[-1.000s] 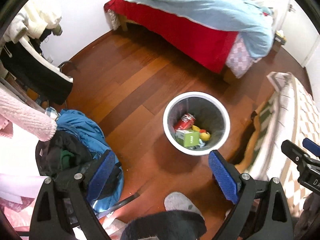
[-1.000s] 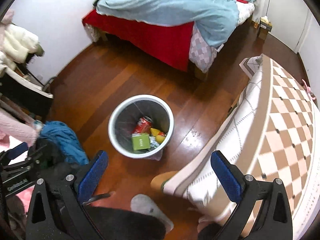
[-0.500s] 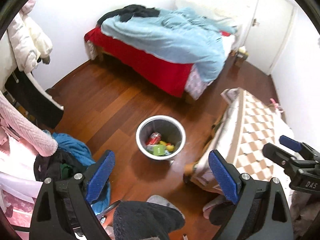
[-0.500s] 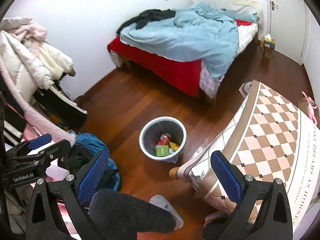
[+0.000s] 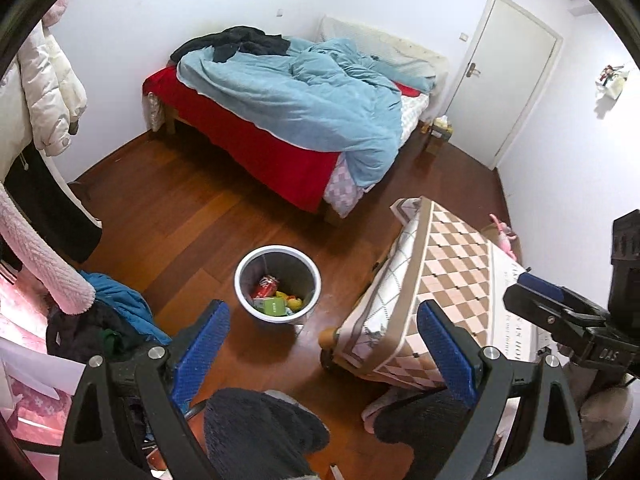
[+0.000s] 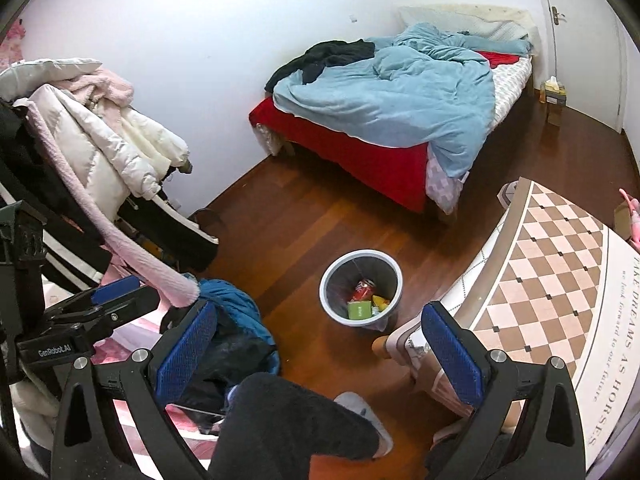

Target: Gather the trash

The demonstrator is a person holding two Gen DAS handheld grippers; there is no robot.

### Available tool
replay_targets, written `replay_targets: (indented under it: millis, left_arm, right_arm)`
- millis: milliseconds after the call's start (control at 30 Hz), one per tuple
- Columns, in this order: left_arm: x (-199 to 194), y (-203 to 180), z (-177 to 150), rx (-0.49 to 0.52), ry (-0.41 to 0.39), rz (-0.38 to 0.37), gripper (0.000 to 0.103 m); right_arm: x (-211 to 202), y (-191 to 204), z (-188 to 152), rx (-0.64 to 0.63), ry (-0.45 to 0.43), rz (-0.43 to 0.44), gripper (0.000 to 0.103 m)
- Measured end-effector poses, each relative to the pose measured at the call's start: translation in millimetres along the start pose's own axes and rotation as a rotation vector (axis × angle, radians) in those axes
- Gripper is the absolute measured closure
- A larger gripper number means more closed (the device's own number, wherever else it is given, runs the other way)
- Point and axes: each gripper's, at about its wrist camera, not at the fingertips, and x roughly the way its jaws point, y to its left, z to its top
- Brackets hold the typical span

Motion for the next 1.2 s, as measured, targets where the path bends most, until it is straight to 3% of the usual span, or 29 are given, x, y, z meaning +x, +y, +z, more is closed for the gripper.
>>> replay_targets:
  millis: [400, 600, 667, 1200]
  left_arm:
    - [-22.0, -11.1, -4.2, 0.021, -0.019, -0.031, 0.008]
    - [-23.8, -9.7, -5.8, 0.020, -0.020, -0.035, 0.007]
    - [-23.7, -10.2, -7.1, 0.020, -0.019, -0.032, 0.000]
    - [-31.3, -10.4, 1.2, 0.020, -0.022, -0.060, 0.000]
  right_arm:
    - [-17.5, 1.8, -2.8, 0.008, 0.017, 0.054, 0.000]
    - [-16.0, 2.4, -5.0, 0.001, 0.028, 0.049, 0.000]
    - [-15.5, 2.0, -5.7, -0.002, 0.035, 0.047, 0.000]
    - [-19.2, 4.0, -8.6, -0.011, 0.043, 0.050, 0.000]
